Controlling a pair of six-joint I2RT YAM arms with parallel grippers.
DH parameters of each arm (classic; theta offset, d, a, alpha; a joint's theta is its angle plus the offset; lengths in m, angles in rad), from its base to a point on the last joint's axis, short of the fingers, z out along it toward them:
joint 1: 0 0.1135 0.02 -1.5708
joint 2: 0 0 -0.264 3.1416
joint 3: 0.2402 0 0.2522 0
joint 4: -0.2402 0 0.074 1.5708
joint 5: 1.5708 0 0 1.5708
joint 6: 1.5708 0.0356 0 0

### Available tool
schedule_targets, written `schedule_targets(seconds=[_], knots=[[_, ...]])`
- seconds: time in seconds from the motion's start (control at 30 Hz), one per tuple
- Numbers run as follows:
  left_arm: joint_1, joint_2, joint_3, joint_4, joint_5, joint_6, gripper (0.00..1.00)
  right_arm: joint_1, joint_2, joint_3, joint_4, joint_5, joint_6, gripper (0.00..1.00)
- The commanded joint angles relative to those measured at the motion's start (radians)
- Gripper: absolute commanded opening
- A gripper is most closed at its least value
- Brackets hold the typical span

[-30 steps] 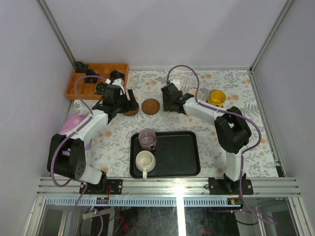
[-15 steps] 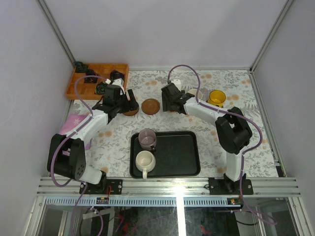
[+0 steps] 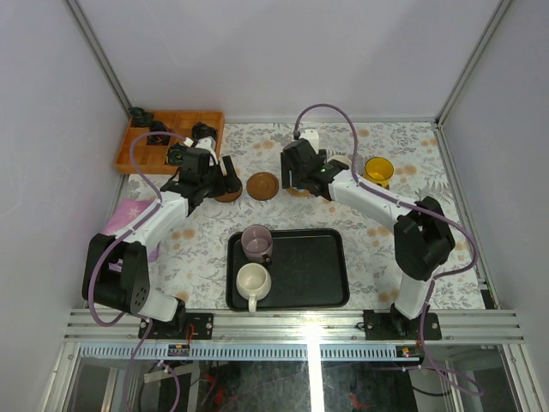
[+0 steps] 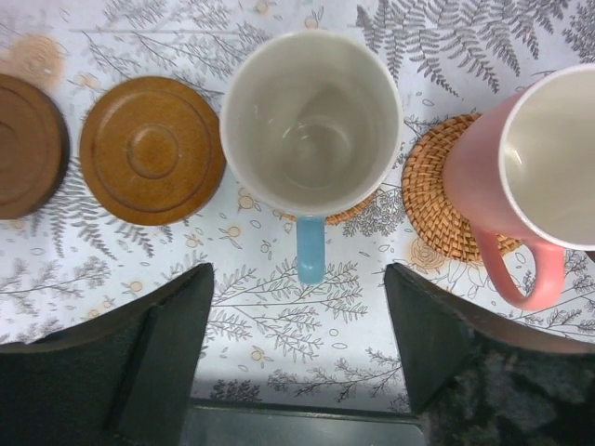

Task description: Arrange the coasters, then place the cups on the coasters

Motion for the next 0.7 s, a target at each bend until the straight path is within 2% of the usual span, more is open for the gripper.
schedule_targets(seconds=[0.0,0.17,0.4,0.47,0.67], knots=[[0.005,-0.021,0.002,0.014,-0.003,0.017,0.77,0.013,-0.103,0.035,-0.004,0.06,-0.009,0.87],[0.004,-0.057,-0.009,0.001,-0.009,0.013,0.83,0.013,-0.154,0.035,-0.009,0.097,-0.031,1.0],[0.002,-0.149,-0.063,-0.045,0.007,-0.017,0.93,-0.004,-0.237,0.016,-0.018,0.201,-0.054,0.99],[-0.001,-0.184,-0.088,-0.06,0.016,-0.039,1.0,-0.022,-0.257,0.002,-0.027,0.21,-0.051,0.99],[-0.109,-0.258,-0.144,-0.148,-0.013,-0.105,1.0,-0.053,-0.32,-0.049,-0.055,0.204,-0.069,0.99]])
